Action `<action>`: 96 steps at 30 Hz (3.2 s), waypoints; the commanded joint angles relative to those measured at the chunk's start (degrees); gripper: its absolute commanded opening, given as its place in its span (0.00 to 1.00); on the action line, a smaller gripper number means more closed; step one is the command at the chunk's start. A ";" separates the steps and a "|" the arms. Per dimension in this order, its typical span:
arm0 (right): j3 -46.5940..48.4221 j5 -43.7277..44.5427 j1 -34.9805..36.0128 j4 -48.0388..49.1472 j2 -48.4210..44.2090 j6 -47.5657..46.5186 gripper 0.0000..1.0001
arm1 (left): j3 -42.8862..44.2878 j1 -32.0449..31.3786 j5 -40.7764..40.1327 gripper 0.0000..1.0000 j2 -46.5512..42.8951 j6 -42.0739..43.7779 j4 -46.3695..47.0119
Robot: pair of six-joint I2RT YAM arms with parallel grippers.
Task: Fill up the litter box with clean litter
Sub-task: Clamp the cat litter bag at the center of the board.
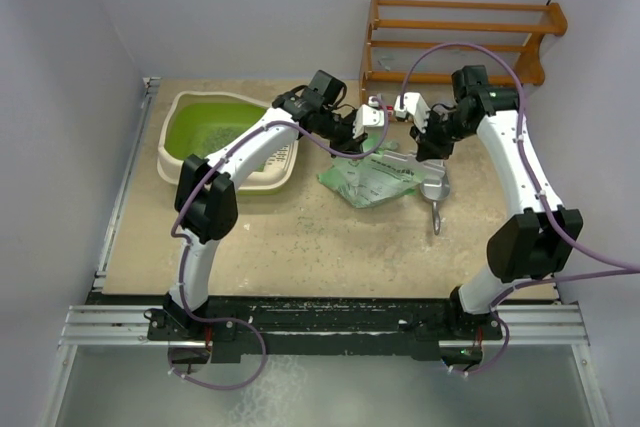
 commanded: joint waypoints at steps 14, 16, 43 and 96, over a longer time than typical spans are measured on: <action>1.59 1.57 2.24 -3.96 2.63 -2.92 0.00 | 2.47 -0.40 1.73 0.03 -0.32 -1.31 1.36; 1.55 2.01 2.78 -3.75 2.67 -2.82 0.00 | 2.68 -0.45 2.03 0.03 -0.21 -1.41 1.37; -1.73 -2.66 4.45 2.19 4.50 4.70 0.00 | 2.14 -0.45 4.14 0.03 0.53 -2.42 1.96; -3.92 -6.40 3.02 17.01 -1.18 22.29 0.82 | -2.16 0.33 -4.08 0.66 -5.51 -10.09 8.85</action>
